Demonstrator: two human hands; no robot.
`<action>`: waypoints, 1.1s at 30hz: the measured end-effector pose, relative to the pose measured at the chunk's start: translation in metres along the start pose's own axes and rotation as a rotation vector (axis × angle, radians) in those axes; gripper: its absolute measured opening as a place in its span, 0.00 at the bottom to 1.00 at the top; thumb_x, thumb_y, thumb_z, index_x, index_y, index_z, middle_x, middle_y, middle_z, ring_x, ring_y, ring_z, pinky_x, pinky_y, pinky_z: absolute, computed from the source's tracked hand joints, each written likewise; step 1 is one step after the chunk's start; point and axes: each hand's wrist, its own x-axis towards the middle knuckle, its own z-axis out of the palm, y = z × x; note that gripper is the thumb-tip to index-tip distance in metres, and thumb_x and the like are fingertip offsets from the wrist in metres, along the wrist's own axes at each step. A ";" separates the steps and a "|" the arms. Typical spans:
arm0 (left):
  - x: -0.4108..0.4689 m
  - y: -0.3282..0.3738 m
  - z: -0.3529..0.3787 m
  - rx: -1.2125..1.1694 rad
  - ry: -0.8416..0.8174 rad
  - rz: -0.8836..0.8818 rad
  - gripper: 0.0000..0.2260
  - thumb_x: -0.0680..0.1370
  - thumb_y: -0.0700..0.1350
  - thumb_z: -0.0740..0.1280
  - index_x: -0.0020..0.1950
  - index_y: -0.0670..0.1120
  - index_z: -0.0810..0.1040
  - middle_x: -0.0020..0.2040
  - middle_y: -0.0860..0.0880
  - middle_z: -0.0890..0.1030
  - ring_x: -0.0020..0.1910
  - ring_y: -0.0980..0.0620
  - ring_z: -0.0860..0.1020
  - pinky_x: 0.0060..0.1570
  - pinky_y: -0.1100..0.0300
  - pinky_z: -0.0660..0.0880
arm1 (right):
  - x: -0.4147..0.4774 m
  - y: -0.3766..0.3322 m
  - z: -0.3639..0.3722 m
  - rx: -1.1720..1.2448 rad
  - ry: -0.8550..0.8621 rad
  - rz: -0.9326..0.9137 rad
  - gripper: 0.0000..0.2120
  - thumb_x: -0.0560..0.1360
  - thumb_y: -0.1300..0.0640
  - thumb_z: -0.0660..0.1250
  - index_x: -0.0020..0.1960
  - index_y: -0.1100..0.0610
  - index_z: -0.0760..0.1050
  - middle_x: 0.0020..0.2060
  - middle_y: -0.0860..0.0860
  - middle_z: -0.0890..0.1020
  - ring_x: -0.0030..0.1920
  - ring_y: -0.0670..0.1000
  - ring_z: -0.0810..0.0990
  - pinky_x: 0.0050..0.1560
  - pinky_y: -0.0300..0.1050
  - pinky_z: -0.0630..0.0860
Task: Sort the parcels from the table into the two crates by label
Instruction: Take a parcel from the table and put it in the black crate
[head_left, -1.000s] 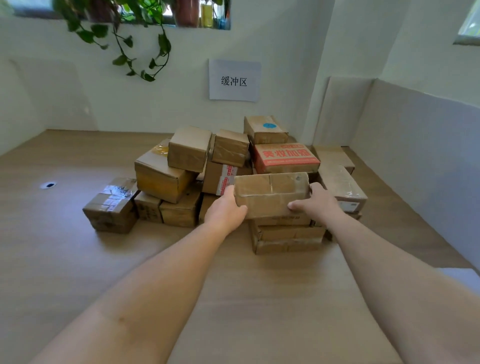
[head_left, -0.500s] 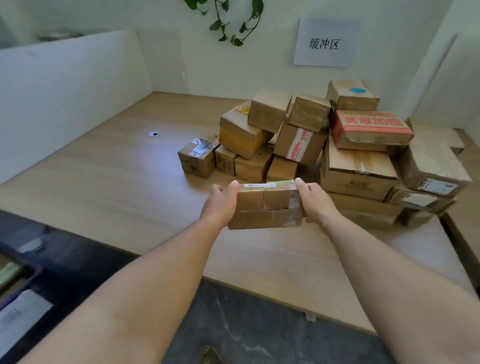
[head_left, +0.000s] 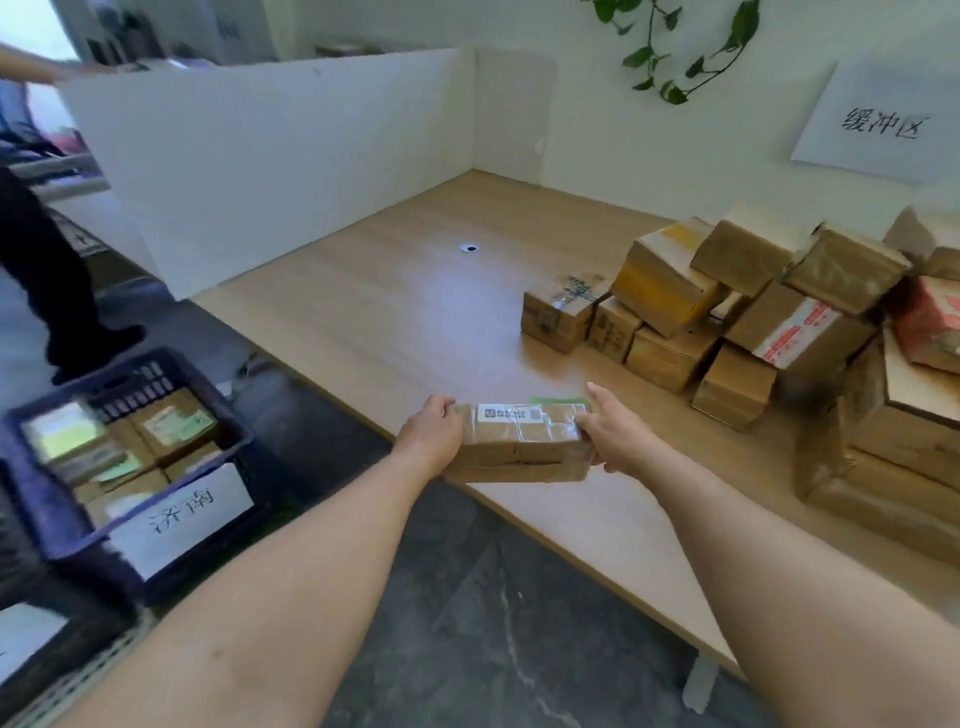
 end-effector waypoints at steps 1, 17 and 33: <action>0.001 -0.010 -0.016 -0.003 0.017 -0.016 0.18 0.83 0.48 0.53 0.73 0.51 0.66 0.68 0.45 0.73 0.62 0.43 0.73 0.60 0.48 0.75 | 0.003 -0.014 0.014 -0.014 -0.023 -0.023 0.25 0.82 0.52 0.54 0.78 0.46 0.52 0.70 0.56 0.69 0.56 0.57 0.76 0.43 0.47 0.76; 0.019 -0.203 -0.279 -0.147 0.345 -0.247 0.13 0.80 0.46 0.62 0.64 0.53 0.70 0.59 0.47 0.74 0.54 0.45 0.75 0.46 0.53 0.76 | 0.019 -0.265 0.260 -0.239 -0.215 -0.361 0.21 0.83 0.55 0.54 0.75 0.49 0.58 0.67 0.56 0.72 0.55 0.56 0.75 0.47 0.44 0.74; -0.001 -0.343 -0.414 -0.305 0.609 -0.487 0.10 0.80 0.53 0.62 0.55 0.48 0.69 0.47 0.49 0.75 0.43 0.50 0.75 0.47 0.52 0.79 | 0.002 -0.404 0.442 -0.277 -0.469 -0.535 0.12 0.82 0.58 0.56 0.65 0.53 0.63 0.45 0.50 0.76 0.38 0.48 0.75 0.30 0.40 0.69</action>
